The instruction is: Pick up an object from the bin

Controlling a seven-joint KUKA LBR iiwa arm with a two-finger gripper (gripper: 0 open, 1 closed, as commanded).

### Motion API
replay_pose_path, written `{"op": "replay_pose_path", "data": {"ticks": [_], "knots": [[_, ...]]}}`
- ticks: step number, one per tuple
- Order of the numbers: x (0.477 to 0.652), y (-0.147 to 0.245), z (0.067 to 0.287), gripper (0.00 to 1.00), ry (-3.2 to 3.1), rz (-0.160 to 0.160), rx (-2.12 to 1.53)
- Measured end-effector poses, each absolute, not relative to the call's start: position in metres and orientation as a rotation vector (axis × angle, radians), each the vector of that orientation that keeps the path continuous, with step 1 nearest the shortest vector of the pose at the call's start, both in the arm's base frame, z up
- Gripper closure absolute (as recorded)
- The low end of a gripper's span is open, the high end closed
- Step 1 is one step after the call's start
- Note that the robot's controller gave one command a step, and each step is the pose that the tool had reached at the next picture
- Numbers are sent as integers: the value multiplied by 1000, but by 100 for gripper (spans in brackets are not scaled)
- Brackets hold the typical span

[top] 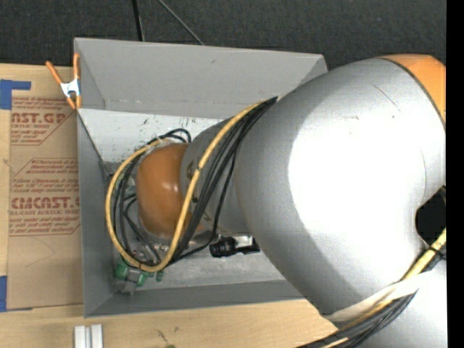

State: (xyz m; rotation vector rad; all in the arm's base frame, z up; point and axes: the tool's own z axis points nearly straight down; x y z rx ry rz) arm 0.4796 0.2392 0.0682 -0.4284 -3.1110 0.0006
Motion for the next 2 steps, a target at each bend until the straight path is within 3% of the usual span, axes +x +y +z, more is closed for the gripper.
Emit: {"op": "replay_pose_path", "data": {"ticks": [1, 2], "knots": [[480, 240, 68, 0, -3112, -1, -428], [479, 240, 68, 100, -3110, 0, -428]]}}
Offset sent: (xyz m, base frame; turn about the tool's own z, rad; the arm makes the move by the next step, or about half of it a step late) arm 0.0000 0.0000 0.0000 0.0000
